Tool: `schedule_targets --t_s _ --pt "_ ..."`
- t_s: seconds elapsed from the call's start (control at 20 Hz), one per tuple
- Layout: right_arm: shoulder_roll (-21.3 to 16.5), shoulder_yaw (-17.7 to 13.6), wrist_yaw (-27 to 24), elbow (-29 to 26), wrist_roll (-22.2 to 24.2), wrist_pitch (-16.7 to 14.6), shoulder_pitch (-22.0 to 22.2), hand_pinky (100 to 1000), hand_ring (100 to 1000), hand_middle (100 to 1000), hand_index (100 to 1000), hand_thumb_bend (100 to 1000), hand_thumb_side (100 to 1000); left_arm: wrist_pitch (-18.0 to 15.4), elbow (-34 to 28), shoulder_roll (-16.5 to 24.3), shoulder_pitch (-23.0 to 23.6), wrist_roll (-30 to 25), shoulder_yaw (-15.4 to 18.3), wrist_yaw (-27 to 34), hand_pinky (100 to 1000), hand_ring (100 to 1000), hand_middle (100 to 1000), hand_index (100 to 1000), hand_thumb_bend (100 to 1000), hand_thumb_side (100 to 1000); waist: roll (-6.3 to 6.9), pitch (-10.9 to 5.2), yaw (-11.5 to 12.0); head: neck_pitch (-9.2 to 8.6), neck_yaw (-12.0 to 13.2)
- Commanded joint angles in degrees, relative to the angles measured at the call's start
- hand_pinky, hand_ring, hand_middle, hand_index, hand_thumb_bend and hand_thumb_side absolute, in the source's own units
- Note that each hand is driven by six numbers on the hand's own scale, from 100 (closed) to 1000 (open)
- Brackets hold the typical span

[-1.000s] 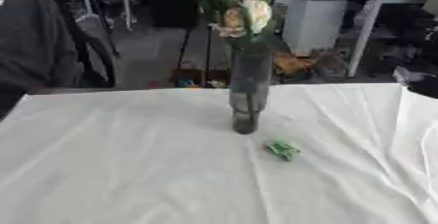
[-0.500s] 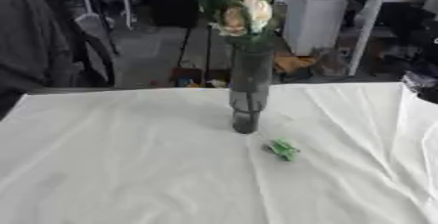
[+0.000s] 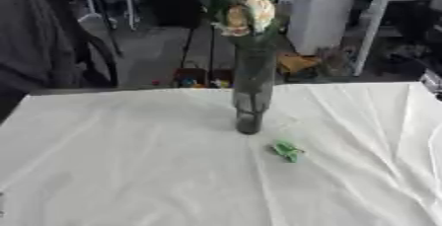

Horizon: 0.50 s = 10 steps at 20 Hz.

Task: Arrange flowers into the vase.

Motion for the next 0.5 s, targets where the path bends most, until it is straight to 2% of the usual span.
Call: schedule_targets --t_s 0.05,0.15,0.5 --pt "-2.05 -1.15 -3.39 -1.48 0.59 0.11 -0.09 1000 1000 997 904 323 678 0.04 -0.47 1.05 -0.36 0.11 0.46 -0.1 757 659 710 788 601 869 -0.09 -0.42 -0.07 -0.2 0.27" --pt "-2.17 -1.43 -5.09 -1.88 0.86 0.15 0.16 1000 1000 997 902 321 676 0.03 -0.28 1.0 -0.32 0.14 0.48 -0.04 757 659 711 789 600 868 -0.07 -0.29 -0.34 -0.55 0.57" --pt "-2.06 -1.59 -6.43 -2.48 1.29 0.17 0.41 1000 1000 997 900 319 673 -0.12 -0.23 0.96 -0.4 0.0 0.39 0.04 757 660 716 789 600 868 -0.08 -0.15 -0.66 0.32 0.8"
